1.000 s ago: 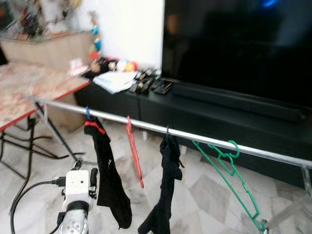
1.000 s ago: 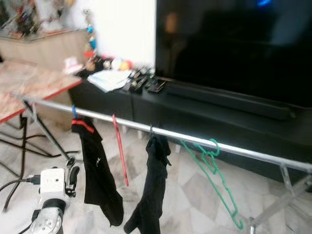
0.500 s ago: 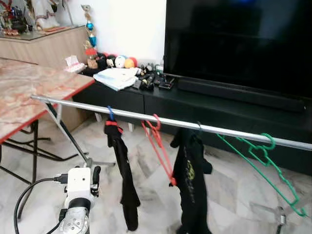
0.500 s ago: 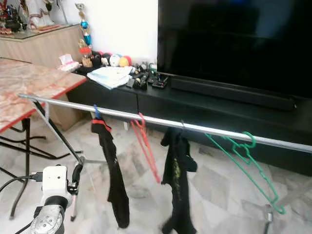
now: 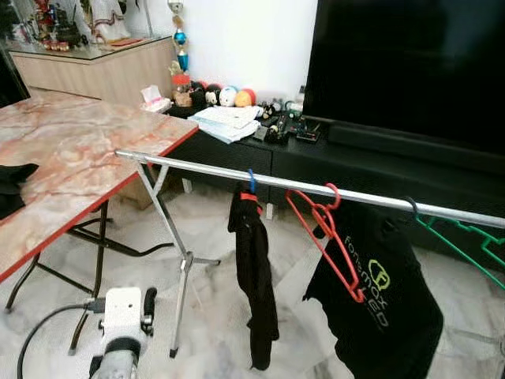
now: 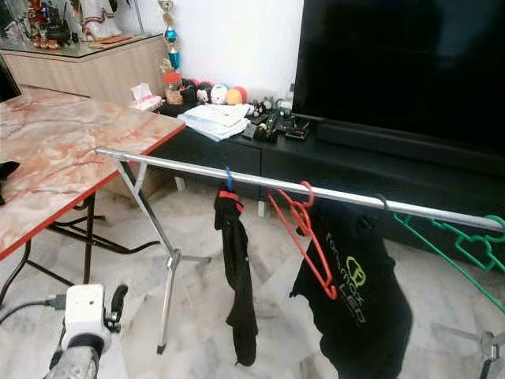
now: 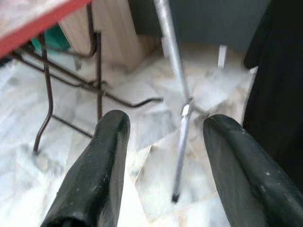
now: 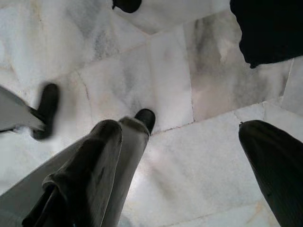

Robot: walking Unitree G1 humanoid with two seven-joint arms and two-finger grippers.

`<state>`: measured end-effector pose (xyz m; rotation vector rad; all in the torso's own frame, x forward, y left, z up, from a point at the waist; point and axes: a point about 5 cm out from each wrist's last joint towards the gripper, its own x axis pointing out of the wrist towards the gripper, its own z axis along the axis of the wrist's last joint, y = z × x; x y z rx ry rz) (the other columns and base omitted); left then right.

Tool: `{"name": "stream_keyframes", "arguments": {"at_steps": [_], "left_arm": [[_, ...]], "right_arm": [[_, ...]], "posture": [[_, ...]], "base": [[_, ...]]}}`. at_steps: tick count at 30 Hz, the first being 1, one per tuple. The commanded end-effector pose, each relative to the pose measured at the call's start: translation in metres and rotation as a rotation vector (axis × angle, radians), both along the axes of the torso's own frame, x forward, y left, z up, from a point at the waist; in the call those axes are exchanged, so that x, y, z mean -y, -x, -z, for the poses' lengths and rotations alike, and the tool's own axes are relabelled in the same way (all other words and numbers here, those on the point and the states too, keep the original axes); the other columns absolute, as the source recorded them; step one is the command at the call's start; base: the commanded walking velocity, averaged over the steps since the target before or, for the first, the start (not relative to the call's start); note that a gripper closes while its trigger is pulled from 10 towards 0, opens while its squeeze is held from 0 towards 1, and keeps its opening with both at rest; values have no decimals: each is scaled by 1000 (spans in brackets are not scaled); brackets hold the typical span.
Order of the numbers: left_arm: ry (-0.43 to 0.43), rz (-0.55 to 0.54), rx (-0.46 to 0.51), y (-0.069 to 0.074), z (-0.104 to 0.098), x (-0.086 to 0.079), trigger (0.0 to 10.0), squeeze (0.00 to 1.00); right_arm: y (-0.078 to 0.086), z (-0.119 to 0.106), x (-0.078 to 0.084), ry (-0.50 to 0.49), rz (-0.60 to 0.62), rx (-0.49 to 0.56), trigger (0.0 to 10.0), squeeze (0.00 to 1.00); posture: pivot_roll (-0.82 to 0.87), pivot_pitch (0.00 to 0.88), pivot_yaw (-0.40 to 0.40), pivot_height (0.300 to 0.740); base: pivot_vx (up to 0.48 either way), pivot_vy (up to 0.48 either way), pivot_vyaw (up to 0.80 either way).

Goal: Hang hanger

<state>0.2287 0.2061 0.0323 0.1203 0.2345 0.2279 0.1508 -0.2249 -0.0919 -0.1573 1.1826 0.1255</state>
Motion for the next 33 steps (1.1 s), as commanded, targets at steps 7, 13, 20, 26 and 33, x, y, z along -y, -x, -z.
{"name": "stream_keyframes", "arguments": {"at_steps": [7, 13, 20, 26, 33], "left_arm": [[75, -57, -198, 20, 45, -25, 10000, 0], [121, -51, -362, 34, 74, -33, 10000, 0], [138, -15, -585, 65, 108, -23, 10000, 0], [177, -62, -658, 81, 119, -20, 10000, 0], [174, -39, -667, 80, 121, -18, 10000, 0]], "right_arm": [[-7, -1, -8, -18, 25, 30, 10000, 0], [-8, -1, -9, -25, 99, 76, 10000, 0], [-10, -2, -8, 9, 154, 140, 10000, 0], [-16, -7, -8, 21, 189, 253, 10000, 0], [-67, -42, -10, -5, 190, 592, 10000, 0]], "posture": [[64, 0, 6, 740], [51, 0, 13, 740], [35, 0, 21, 740], [15, 0, 28, 740], [15, 0, 26, 740]], "base": [[0, 129, 0], [0, 0, 0], [0, 0, 0], [0, 0, 0], [0, 0, 0]]}}
